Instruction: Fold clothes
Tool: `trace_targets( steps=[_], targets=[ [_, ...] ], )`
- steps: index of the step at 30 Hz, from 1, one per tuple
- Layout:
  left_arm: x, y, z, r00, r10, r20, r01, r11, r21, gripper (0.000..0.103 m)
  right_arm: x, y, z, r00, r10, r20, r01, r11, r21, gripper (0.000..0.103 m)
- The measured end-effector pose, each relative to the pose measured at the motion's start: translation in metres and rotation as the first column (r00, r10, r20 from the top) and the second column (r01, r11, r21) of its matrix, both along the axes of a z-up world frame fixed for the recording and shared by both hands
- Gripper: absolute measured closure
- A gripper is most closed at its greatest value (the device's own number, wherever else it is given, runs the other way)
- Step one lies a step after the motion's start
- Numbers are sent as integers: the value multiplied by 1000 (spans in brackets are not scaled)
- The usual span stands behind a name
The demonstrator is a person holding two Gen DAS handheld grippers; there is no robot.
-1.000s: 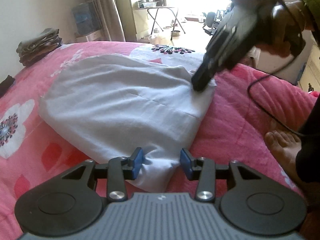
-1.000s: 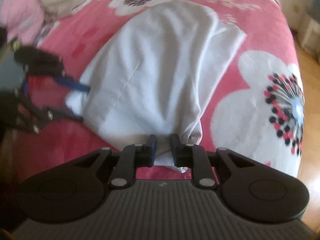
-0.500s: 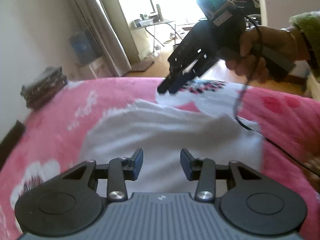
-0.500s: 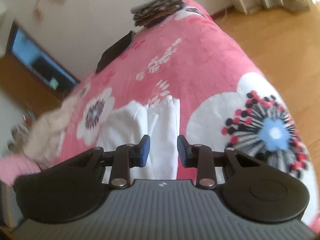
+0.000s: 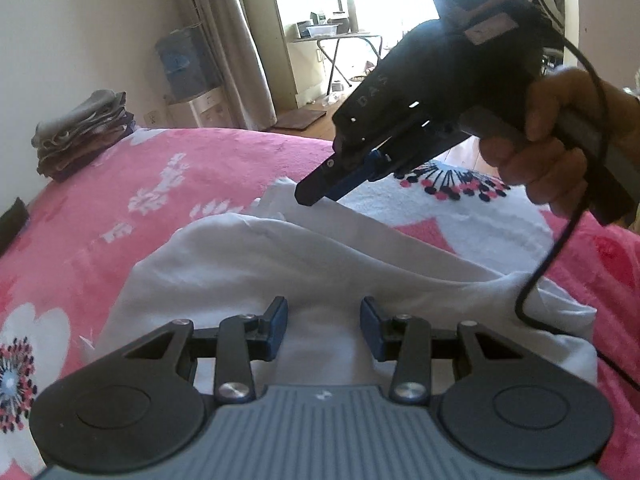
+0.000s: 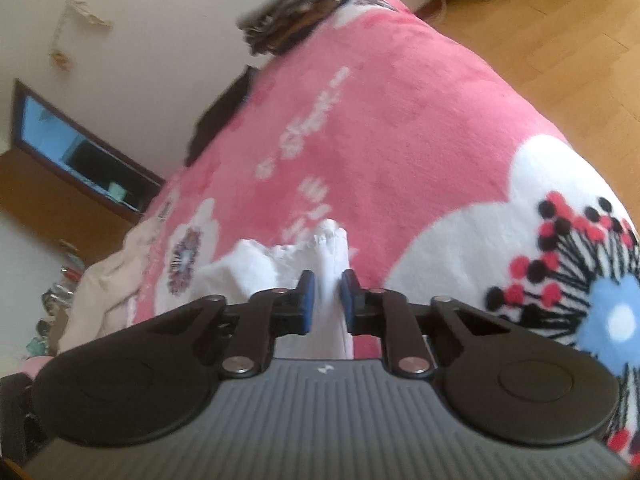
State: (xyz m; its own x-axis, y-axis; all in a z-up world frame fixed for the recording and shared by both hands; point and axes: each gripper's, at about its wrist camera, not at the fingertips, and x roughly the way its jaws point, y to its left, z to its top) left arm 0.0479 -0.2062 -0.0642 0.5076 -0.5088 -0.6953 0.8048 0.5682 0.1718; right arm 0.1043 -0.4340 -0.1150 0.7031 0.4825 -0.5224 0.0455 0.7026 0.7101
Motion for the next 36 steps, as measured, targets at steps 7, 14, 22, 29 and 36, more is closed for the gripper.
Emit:
trace_targets(
  steps=[7,14,22,29,36],
  targets=[
    [3,5,-1,1000,7,-17,-8,999,-38,60,-7,16,13,996,60,70,-58,998,-27,95],
    [2,9,-3,1000,7,-21,-9,998,-59,60,8,18,-4,997,78,25,-79,995,60,93],
    [2,12,6,1000,17,-11,-18,996,-88,60,13,-2,-39,996,-4,-94,38,932,361,88],
    [24,13,25,989,70,-128,-93,980,-177,61,6,-11,-47,992,-33,-121,86,877,472,70],
    [68,3,21,909,195,-369,-278,943,-184,80,1,-15,-50,990,-40,-135,108,835,540,55]
  ],
)
